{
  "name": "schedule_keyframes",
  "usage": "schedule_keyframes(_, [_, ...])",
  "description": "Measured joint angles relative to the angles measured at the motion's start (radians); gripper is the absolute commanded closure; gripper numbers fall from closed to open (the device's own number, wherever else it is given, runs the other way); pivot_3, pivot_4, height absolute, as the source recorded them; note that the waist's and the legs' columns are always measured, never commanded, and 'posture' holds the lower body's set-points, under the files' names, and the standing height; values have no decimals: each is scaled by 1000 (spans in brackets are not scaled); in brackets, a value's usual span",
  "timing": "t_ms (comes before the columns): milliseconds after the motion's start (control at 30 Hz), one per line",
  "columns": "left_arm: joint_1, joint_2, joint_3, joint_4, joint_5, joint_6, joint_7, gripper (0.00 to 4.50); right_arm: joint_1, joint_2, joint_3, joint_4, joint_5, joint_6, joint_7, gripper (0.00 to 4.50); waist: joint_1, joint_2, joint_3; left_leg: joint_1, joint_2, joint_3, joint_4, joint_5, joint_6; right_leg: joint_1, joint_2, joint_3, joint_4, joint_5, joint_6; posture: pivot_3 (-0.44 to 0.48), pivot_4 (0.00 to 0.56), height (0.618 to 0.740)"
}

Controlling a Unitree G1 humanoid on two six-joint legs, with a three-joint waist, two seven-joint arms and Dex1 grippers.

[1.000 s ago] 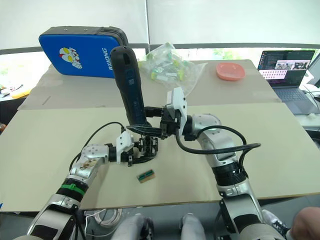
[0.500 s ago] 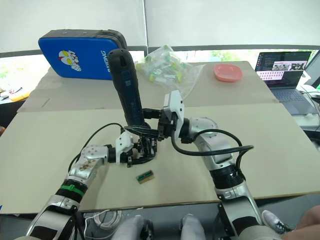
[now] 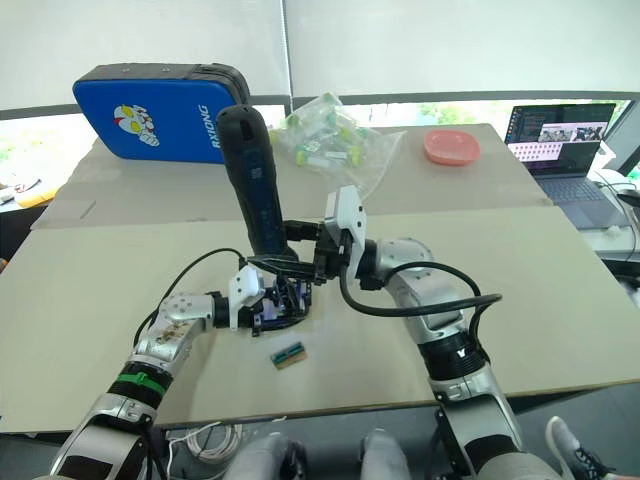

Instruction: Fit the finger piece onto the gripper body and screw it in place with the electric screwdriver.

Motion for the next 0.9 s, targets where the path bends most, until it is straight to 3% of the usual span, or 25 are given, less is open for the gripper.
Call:
schedule_keyframes(333, [4, 4, 1, -11, 1, -4, 3, 2176, -23, -4, -9, -13, 9, 19, 8, 2534, 0, 0, 0, -4, 0, 0, 0, 0, 0, -2, 0, 0, 0, 0, 0, 0, 150, 740])
schedule_keyframes(533, [4, 4, 2, -15, -7, -14, 2, 2176, -55, -1, -53, -13, 53, 36, 19, 2534, 2, 0, 1, -16, 0, 0, 2, 4, 6, -12, 0, 0, 1, 1, 0, 0, 150, 740])
schedule_keyframes(800, [4, 3, 2, -16, -7, -10, 8, 2176, -105, -19, -119, -32, 92, 28, 72, 2534, 2, 0, 1, -16, 0, 0, 1, 4, 6, -12, 0, -1, 1, 1, 0, 0, 150, 740])
schedule_keyframes(900, [4, 2, 2, -22, -11, 14, 13, 766, -102, -19, -125, -36, 111, 29, 83, 2534, 2, 0, 1, -16, 0, 0, 2, 4, 6, -12, 0, -1, 1, 1, 0, 0, 150, 740])
